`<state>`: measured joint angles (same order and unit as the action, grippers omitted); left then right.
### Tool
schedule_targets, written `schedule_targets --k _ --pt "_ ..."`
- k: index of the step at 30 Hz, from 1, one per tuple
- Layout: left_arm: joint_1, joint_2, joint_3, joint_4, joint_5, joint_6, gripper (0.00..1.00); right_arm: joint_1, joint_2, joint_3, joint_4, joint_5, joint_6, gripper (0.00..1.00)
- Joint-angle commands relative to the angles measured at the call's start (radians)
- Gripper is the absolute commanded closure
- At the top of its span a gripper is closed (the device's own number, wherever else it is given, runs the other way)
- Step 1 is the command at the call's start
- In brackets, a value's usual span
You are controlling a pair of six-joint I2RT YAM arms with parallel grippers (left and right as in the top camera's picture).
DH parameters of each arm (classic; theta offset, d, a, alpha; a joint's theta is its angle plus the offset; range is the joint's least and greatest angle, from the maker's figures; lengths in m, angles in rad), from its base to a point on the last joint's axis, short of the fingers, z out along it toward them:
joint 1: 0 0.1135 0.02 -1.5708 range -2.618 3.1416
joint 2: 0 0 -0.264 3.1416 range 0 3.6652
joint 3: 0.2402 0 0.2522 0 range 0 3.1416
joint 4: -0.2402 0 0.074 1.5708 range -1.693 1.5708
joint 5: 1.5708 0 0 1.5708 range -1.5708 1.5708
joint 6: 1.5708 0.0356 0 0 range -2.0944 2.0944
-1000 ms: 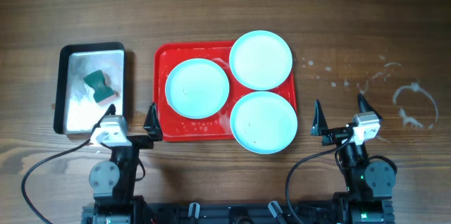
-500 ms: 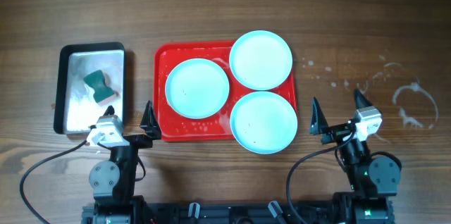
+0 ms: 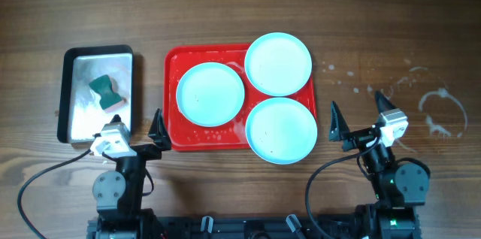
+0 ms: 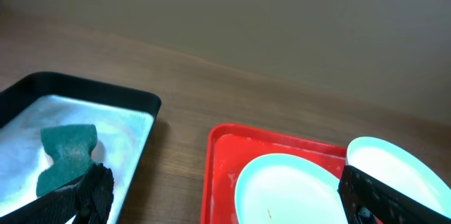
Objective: Clean dirty plates on tray and stack at the side
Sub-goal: 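Move the right gripper to the top-left plate rim and grasp it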
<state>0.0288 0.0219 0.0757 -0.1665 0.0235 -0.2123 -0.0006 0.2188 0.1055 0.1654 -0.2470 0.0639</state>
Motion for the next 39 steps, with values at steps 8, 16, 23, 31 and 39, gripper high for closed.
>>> schedule_targets --k 8,16,23,31,39 --pt "-0.005 0.224 0.222 -0.037 -0.011 -0.001 0.00 0.003 0.014 0.098 0.000 -0.018 0.014 0.00" --pt "-0.005 0.459 0.477 -0.192 -0.021 -0.001 0.00 0.003 0.165 0.281 -0.131 -0.073 -0.013 0.00" --pt "-0.005 0.494 0.588 -0.241 -0.051 -0.023 0.00 0.003 0.423 0.594 -0.346 -0.195 -0.021 0.00" --pt "-0.005 0.690 0.771 -0.483 -0.051 -0.088 0.00 0.032 0.738 1.023 -0.743 -0.313 -0.039 0.00" --pt "-0.005 1.052 1.184 -0.814 0.032 -0.087 0.00 0.287 0.996 1.296 -0.968 -0.219 -0.064 0.00"
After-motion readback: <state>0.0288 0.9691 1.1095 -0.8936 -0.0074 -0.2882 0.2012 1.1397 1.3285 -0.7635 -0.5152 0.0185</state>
